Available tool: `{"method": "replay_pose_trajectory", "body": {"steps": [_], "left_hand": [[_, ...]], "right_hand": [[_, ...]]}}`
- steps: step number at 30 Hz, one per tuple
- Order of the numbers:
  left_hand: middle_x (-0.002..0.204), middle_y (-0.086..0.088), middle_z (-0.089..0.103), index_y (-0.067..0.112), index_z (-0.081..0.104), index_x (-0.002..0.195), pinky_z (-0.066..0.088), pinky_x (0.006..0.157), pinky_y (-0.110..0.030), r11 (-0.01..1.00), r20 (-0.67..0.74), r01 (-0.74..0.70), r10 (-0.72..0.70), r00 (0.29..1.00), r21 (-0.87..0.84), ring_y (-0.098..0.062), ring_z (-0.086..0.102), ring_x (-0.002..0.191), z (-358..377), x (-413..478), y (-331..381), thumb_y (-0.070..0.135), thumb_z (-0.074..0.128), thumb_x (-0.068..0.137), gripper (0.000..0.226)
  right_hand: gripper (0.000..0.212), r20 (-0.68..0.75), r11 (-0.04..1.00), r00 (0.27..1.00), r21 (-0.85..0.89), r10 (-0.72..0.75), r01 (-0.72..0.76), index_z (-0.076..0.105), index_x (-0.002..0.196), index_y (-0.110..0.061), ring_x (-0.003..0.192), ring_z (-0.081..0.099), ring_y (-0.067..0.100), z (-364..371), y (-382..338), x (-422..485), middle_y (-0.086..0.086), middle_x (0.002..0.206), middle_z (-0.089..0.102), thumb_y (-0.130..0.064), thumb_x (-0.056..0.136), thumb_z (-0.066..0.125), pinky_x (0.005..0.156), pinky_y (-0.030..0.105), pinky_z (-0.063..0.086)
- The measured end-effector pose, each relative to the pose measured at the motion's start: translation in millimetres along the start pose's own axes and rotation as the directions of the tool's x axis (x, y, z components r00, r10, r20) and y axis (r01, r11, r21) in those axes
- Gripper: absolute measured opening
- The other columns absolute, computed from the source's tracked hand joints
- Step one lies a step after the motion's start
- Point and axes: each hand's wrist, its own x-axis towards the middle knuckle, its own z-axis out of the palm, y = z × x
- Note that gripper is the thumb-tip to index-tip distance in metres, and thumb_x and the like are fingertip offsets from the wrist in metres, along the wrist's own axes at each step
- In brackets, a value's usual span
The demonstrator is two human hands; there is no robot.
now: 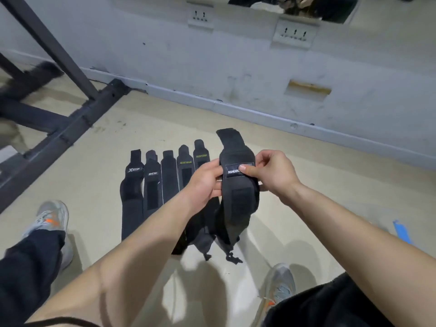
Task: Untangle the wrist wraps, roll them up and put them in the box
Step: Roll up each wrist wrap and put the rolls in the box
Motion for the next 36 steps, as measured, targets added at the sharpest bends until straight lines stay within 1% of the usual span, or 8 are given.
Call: {"method": "replay_pose_trajectory", "body": {"steps": [3, 6, 9, 13, 20, 23, 27, 36], "left_hand": [[0.120, -0.011, 0.075, 0.019, 0.067, 0.133, 0.055, 0.100, -0.047, 0.997, -0.019, 0.024, -0.026, 0.999, -0.075, -0.034, 0.072, 0.111, 6, -6, 12, 0.044, 0.034, 0.110, 0.046], [0.108, -0.002, 0.079, 0.023, 0.071, 0.119, 0.060, 0.084, -0.035, 1.000, -0.017, -0.008, 0.007, 1.000, -0.017, -0.024, 0.075, 0.100, 14, -9, 18, 0.055, 0.038, 0.106, 0.047], [0.093, 0.001, 0.079, 0.018, 0.072, 0.103, 0.056, 0.068, -0.021, 0.992, -0.025, -0.115, 0.116, 0.993, 0.055, -0.015, 0.075, 0.084, 17, -9, 16, 0.023, 0.056, 0.106, 0.016], [0.094, -0.001, 0.079, 0.017, 0.071, 0.104, 0.055, 0.066, -0.019, 0.983, -0.064, -0.167, 0.172, 0.983, 0.074, -0.015, 0.075, 0.085, 16, -4, 15, 0.017, 0.059, 0.105, 0.012], [0.110, -0.007, 0.079, 0.017, 0.071, 0.117, 0.058, 0.096, -0.043, 0.974, -0.109, -0.187, 0.201, 0.974, 0.129, -0.025, 0.075, 0.105, 19, 13, 14, 0.012, 0.060, 0.104, 0.018], [0.115, -0.006, 0.077, 0.016, 0.068, 0.123, 0.058, 0.098, -0.040, 0.967, -0.104, -0.213, 0.229, 0.968, 0.142, -0.023, 0.073, 0.109, 22, 21, 18, 0.007, 0.057, 0.104, 0.023], [0.121, -0.004, 0.074, 0.016, 0.060, 0.131, 0.056, 0.098, -0.035, 0.962, -0.094, -0.239, 0.252, 0.963, 0.134, -0.020, 0.071, 0.115, 24, 28, 16, 0.004, 0.057, 0.103, 0.031], [0.117, -0.007, 0.076, 0.020, 0.067, 0.124, 0.056, 0.100, -0.050, 0.964, -0.339, -0.170, 0.094, 0.936, -0.202, -0.028, 0.073, 0.111, 44, 31, 25, 0.049, 0.043, 0.108, 0.041]], "right_hand": [[0.049, 0.012, 1.000, 1.000, -0.023, 0.016, -0.016, 0.043, 0.065, -0.017, 0.061, 0.059, 0.020, -12, -13, -9, 0.004, 0.069, 0.054, -0.026, 0.077, 0.089, 0.047, 0.027, 0.051], [0.045, 0.013, 1.000, 1.000, 0.004, 0.016, -0.016, 0.047, 0.069, -0.016, 0.058, 0.060, 0.019, -18, -14, -12, -0.001, 0.064, 0.054, -0.026, 0.076, 0.090, 0.050, 0.028, 0.051], [0.040, 0.037, 0.993, 0.999, 0.116, 0.010, -0.015, 0.050, 0.075, -0.015, 0.057, 0.057, 0.015, -17, -8, -14, -0.010, 0.055, 0.049, -0.020, 0.077, 0.089, 0.051, 0.028, 0.051], [0.027, 0.044, 0.984, 0.997, 0.172, -0.059, 0.051, 0.060, 0.086, -0.005, 0.060, 0.055, 0.018, -16, -8, -8, 0.003, 0.067, 0.050, -0.014, 0.081, 0.085, 0.049, 0.025, 0.051], [0.036, 0.083, 0.982, 0.995, 0.184, -0.063, 0.047, 0.061, 0.104, -0.005, 0.064, 0.060, 0.013, -24, 3, 15, 0.002, 0.078, 0.059, -0.017, 0.080, 0.086, 0.062, 0.030, 0.055], [0.028, 0.174, 0.960, 0.976, 0.267, -0.134, 0.084, 0.067, 0.120, -0.012, 0.075, 0.068, 0.008, -24, 1, 18, 0.003, 0.095, 0.065, -0.012, 0.093, 0.073, 0.066, 0.026, 0.057], [0.021, 0.144, 0.949, 0.971, 0.279, -0.193, 0.148, 0.071, 0.115, -0.016, 0.097, 0.064, 0.016, -23, -1, 23, -0.011, 0.089, 0.070, -0.008, 0.097, 0.066, 0.081, 0.046, 0.061], [0.033, 0.162, 0.947, 0.963, 0.275, -0.214, 0.164, 0.072, 0.123, -0.022, 0.103, 0.072, 0.026, -14, -8, 21, 0.007, 0.109, 0.074, -0.005, 0.103, 0.051, 0.086, 0.040, 0.059]]}}
